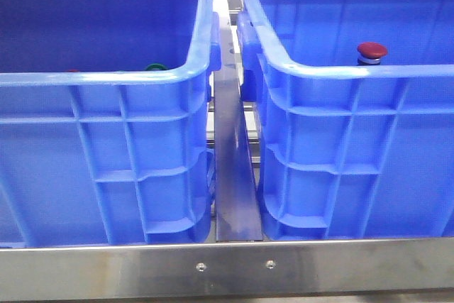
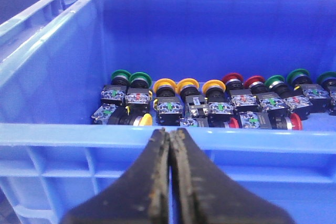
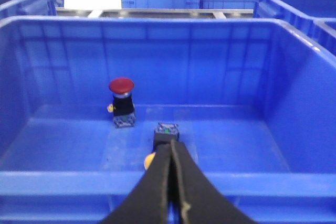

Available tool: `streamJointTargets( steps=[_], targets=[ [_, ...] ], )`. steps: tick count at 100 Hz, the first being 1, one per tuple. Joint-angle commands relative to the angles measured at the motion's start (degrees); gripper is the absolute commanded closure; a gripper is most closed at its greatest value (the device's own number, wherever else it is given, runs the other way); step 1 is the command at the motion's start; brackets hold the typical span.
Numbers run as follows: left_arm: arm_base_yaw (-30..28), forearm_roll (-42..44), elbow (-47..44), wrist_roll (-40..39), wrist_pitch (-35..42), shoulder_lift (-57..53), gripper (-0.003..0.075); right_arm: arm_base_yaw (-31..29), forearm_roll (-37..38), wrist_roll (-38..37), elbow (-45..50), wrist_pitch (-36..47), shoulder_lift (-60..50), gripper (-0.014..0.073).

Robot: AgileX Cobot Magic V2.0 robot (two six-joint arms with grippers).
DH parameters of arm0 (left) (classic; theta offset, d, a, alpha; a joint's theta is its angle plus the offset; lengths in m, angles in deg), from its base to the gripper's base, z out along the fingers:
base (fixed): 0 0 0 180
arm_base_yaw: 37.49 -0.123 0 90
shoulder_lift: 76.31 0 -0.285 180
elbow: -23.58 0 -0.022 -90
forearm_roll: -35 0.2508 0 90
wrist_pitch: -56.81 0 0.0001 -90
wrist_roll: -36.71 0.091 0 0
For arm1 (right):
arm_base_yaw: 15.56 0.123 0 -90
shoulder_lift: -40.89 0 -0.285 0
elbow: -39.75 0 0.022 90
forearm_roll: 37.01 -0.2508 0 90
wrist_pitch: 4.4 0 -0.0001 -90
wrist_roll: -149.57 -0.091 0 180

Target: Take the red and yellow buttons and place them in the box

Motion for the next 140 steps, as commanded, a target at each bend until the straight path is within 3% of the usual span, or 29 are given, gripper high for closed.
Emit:
streamJointTargets(
  steps=[1, 27, 44, 140],
  targets=[
    [-0.1, -0.5, -1.1, -0.1, 6.2, -1.7, 0.0741, -0.4, 0.8, -0.3, 0.3, 6.2, 0.1, 0.0645],
    [-0.1, -0.5, -1.1, -0.1, 6.2, -1.7, 0.0741, -0.2, 2.3, -0.5, 0.4, 3.5, -3.3, 0.0645],
    [-0.1, -0.5, -1.1, -0.1, 6.2, -1.7, 0.0741, -0.1, 2.4, -1.4, 0.5, -6.8, -13.0, 0.0645],
    [-0.1, -0.5, -1.1, -0.1, 6.2, -1.7, 0.0741, -0.2, 2.4, -1.5, 0.5, -5.0, -12.3, 0.0645]
  ],
)
